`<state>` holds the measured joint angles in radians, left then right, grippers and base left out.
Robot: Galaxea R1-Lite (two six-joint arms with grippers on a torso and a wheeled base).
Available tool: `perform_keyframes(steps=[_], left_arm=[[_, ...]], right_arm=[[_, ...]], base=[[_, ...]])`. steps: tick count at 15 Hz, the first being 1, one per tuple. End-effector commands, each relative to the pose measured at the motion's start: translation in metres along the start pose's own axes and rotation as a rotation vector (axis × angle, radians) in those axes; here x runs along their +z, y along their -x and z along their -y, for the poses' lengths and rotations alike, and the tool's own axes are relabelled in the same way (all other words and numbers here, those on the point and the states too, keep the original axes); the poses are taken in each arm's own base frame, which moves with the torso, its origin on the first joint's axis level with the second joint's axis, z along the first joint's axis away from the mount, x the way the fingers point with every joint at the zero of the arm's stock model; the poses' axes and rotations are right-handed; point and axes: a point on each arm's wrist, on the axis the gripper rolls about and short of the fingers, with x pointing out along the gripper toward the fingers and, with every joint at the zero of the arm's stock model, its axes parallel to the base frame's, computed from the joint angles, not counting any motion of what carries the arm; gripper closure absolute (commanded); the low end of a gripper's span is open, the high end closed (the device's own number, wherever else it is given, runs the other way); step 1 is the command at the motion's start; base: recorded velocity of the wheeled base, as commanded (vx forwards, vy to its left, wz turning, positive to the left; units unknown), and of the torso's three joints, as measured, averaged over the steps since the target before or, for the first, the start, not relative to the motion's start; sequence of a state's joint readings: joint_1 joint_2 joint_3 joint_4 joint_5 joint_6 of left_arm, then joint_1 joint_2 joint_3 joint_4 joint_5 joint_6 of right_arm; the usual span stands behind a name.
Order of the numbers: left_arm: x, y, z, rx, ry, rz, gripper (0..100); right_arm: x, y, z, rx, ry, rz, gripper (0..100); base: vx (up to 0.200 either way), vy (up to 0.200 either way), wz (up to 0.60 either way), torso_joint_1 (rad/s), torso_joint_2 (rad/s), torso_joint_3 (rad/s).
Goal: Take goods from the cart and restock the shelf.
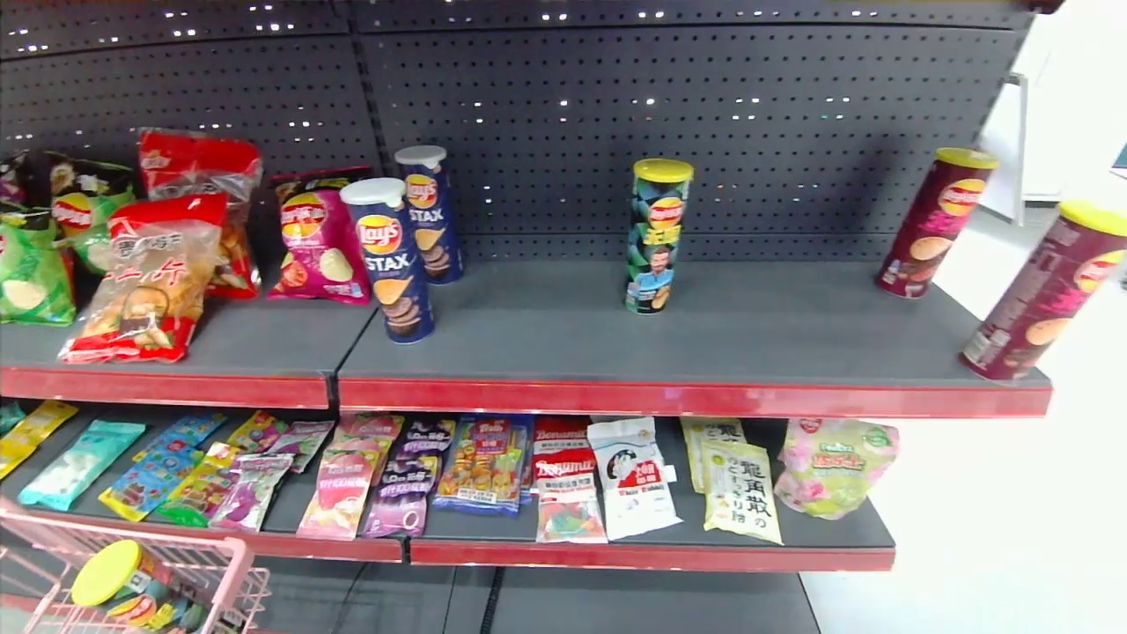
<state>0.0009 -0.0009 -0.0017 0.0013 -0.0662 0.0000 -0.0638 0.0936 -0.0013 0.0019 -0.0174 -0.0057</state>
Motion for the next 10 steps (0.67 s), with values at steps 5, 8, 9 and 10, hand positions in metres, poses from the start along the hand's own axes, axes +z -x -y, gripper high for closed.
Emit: perform_keyframes(steps=[5, 8, 9, 10], left_arm=[[-0.0001, -0.0001, 0.0000, -0.001, 0.000, -0.001, 0], [-0.0005, -0.0002, 0.0000, -0.001, 0.000, -0.003, 0], [-0.0001, -0.0001, 0.0000, -0.001, 0.000, -0.001, 0], [-0.0001, -0.0001, 0.0000, -0.001, 0.000, -0.001, 0]], right_arm=[[0.0001, -0.0001, 0.0000, 0.000, 0.000, -0.001, 0], [0.0001, -0.0001, 0.0000, 0.000, 0.000, -0.001, 0], [-0.0001, -0.0002, 0.0000, 0.000, 0.000, -0.001, 0], [0.0001, -0.0001, 0.0000, 0.000, 0.000, -0.001, 0]], base=[[0.000, 0.000, 0.60, 0.008, 0.01, 0.001], [0.000, 0.000, 0.60, 0.001, 0.00, 0.002], [0.000, 0.000, 0.60, 0.002, 0.00, 0.002], [0.000, 0.000, 0.60, 0.002, 0.00, 0.007]])
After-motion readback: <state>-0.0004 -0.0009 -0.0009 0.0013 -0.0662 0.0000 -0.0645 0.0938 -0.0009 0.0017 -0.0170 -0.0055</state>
